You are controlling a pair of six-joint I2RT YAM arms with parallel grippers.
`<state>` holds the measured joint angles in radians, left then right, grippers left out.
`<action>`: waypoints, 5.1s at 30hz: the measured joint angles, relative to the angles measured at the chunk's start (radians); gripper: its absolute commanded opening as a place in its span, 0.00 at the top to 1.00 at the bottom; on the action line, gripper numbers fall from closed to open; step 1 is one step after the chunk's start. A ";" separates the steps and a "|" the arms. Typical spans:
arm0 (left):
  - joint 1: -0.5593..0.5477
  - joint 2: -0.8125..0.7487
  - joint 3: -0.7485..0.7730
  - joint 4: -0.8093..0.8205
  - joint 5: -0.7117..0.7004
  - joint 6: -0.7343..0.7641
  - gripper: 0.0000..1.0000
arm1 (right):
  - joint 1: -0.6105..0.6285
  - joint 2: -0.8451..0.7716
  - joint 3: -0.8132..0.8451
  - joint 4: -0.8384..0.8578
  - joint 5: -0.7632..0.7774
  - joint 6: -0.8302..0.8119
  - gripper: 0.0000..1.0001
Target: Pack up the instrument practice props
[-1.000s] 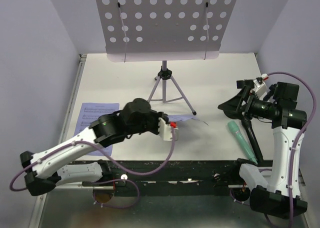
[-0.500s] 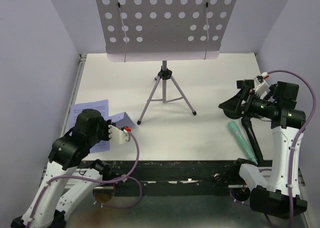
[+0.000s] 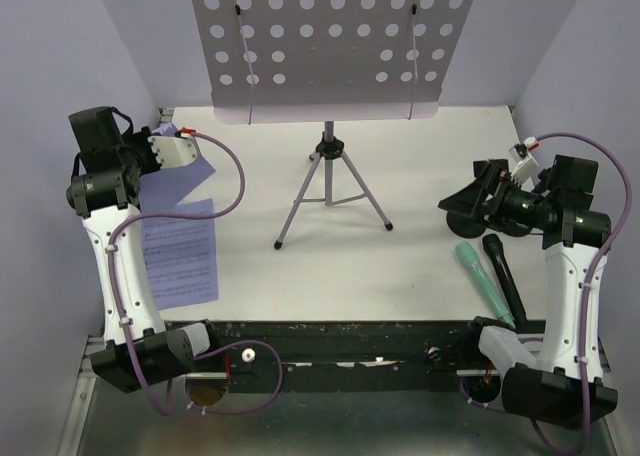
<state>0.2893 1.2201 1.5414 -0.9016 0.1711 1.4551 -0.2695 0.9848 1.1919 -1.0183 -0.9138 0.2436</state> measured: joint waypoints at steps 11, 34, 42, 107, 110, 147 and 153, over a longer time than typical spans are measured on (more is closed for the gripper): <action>0.056 -0.280 -0.454 0.169 0.176 0.235 1.00 | 0.000 -0.015 0.000 0.016 0.000 0.006 0.00; 0.056 -0.480 -0.831 -0.164 0.124 0.366 1.00 | 0.000 -0.021 -0.030 0.024 -0.001 0.007 0.00; 0.056 -0.510 -0.894 -0.113 0.045 0.210 1.00 | 0.000 -0.010 -0.037 0.038 -0.009 0.016 0.00; 0.056 -0.729 -0.867 -0.266 0.063 0.005 0.01 | 0.000 -0.019 -0.066 0.049 -0.022 -0.049 0.00; 0.056 -0.716 -0.740 -0.324 0.231 -0.033 0.01 | 0.002 -0.066 -0.079 0.082 -0.017 -0.143 0.04; -0.702 0.029 -0.819 0.785 0.159 -0.677 0.05 | 0.634 0.500 -0.168 0.745 0.231 -1.146 0.09; -0.702 0.148 -0.817 0.864 0.070 -0.615 0.05 | 0.723 0.509 -0.183 0.734 0.232 -1.173 0.12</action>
<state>-0.4126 1.3678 0.7246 -0.0380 0.2409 0.8402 0.4538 1.4937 1.0088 -0.2844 -0.6815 -0.9298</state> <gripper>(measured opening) 0.946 0.900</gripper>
